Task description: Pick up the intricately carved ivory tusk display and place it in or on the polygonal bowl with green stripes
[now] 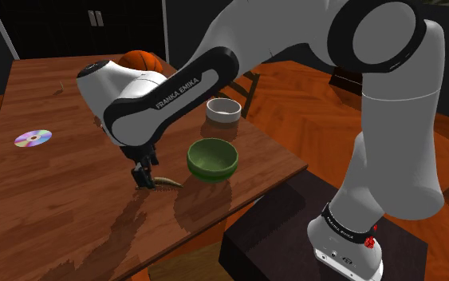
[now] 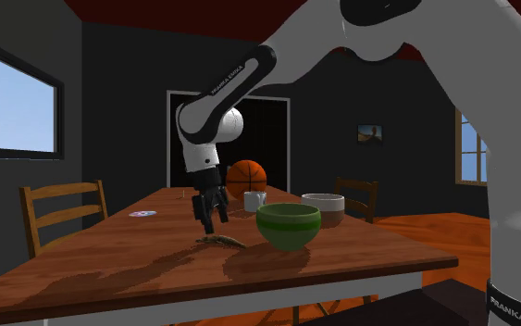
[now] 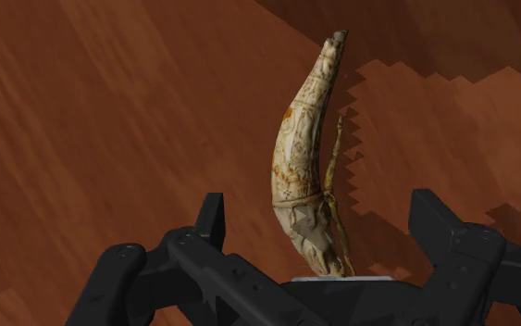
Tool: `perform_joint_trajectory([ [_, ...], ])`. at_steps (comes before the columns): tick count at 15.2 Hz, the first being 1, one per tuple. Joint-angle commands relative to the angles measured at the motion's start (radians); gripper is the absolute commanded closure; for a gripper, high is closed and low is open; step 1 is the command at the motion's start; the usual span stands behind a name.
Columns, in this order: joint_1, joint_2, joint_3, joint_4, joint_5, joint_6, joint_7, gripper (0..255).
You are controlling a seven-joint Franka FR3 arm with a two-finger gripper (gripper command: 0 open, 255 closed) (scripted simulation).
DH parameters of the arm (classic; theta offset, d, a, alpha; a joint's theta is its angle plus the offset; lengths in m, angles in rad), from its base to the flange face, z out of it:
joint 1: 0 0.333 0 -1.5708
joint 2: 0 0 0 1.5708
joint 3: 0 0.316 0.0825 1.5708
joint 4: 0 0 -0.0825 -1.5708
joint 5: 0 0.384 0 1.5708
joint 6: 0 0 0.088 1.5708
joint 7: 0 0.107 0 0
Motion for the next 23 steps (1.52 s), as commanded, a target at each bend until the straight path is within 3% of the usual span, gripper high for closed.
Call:
perform_joint_trajectory([
  [1,0.006,0.012,-0.005,-0.009,-0.015,0.018,0.015,0],
  [5,0.004,0.028,-0.01,-0.036,-0.022,0.06,0.02,0],
  [13,0.004,0.028,-0.01,-0.036,-0.022,0.06,0.02,0],
  [14,0.004,0.028,-0.01,-0.036,-0.022,0.06,0.02,255],
  [23,0.004,0.028,-0.01,-0.036,-0.022,0.06,0.02,255],
])
